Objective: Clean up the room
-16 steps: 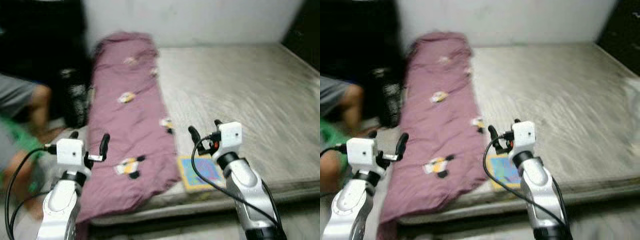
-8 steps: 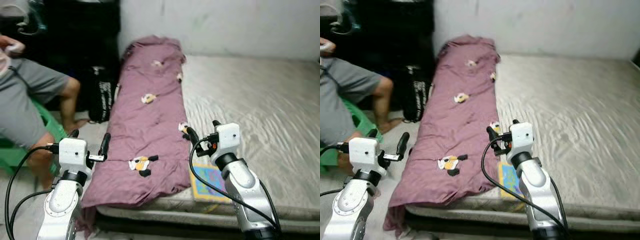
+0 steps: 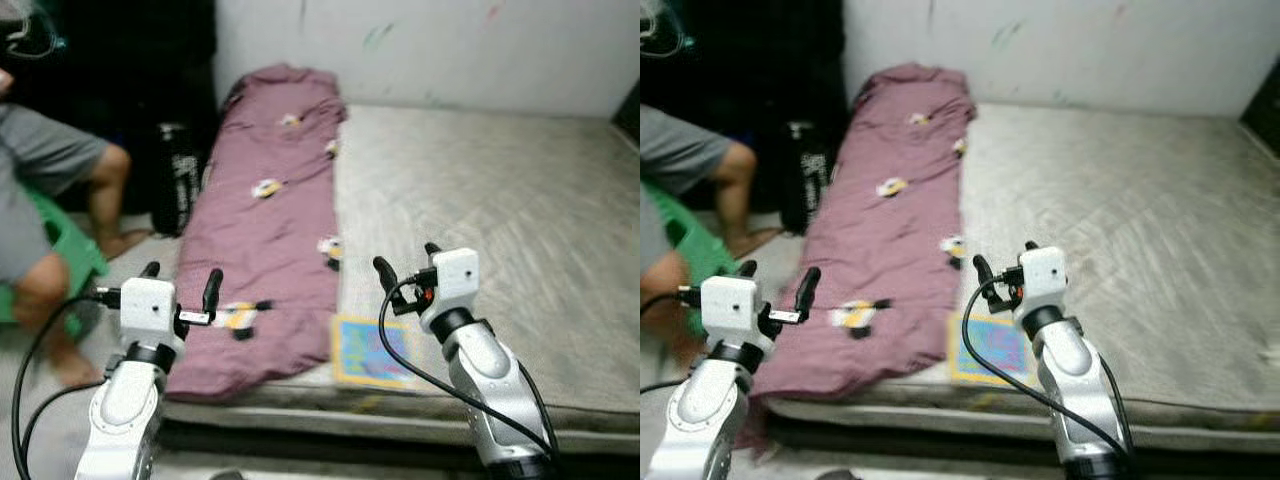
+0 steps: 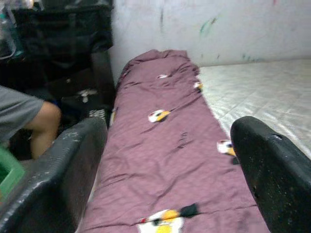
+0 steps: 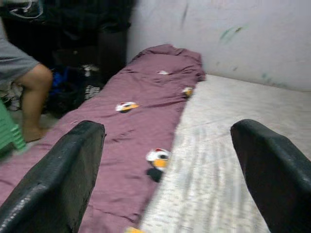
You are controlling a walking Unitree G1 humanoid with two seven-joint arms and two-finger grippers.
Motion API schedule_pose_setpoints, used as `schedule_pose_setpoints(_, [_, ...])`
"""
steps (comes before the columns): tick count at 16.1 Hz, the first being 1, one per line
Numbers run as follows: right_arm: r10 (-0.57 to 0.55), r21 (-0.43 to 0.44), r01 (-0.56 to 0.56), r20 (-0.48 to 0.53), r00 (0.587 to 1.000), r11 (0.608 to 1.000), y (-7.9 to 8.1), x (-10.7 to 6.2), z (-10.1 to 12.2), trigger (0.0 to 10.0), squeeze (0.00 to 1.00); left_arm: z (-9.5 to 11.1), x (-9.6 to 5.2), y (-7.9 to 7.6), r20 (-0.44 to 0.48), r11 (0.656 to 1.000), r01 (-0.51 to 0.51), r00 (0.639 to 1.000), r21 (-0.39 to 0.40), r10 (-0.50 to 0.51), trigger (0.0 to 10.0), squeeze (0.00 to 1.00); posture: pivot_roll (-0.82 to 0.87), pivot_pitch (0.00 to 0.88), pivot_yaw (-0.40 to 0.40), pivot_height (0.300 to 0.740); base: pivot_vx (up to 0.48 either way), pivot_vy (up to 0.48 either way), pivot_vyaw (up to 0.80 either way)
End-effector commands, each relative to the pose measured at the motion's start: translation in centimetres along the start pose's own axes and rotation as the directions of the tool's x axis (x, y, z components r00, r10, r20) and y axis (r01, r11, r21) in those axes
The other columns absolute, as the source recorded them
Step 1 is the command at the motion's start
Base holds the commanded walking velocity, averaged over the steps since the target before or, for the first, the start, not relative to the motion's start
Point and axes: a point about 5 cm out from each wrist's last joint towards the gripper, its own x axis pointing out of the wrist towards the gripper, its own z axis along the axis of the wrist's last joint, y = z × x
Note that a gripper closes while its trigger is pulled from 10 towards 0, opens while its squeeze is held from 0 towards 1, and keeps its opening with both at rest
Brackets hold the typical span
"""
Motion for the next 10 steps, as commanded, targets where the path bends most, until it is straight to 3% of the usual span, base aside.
schedule_pose_setpoints(1, [-0.021, -0.011, 0.021, -0.003, 1.0, 1.0, -0.77, -0.21, -0.04, 10.0, 0.0, 0.24, 0.14, -0.5, 0.013, 1.0, 0.017, 1.0, -0.003, -0.017, 10.0, 0.0, 0.02, 0.0, -0.018, 0.74, 0.0, -0.401, 0.0])
schedule_pose_setpoints(7, [-0.012, -0.018, 0.012, -0.004, 1.0, 1.0, -0.68, -0.15, -0.15, 10.0, 0.0, 0.21, 0.19, -0.54, 0.014, 1.0, 0.022, 1.0, -0.003, -0.022, 10.0, 0.0, 0.03, 0.0, -0.018, 0.74, 0.0, -0.402, 0.0])
schedule_pose_setpoints(10, [-0.009, -0.017, 0.009, -0.005, 1.0, 1.0, -0.67, -0.17, -0.22, 10.0, 0.0, 0.21, 0.21, -0.61, 0.016, 1.0, 0.024, 1.0, -0.002, -0.024, 10.0, 0.0, 0.03, 0.0, -0.018, 0.74, 0.0, -0.363, 0.28])
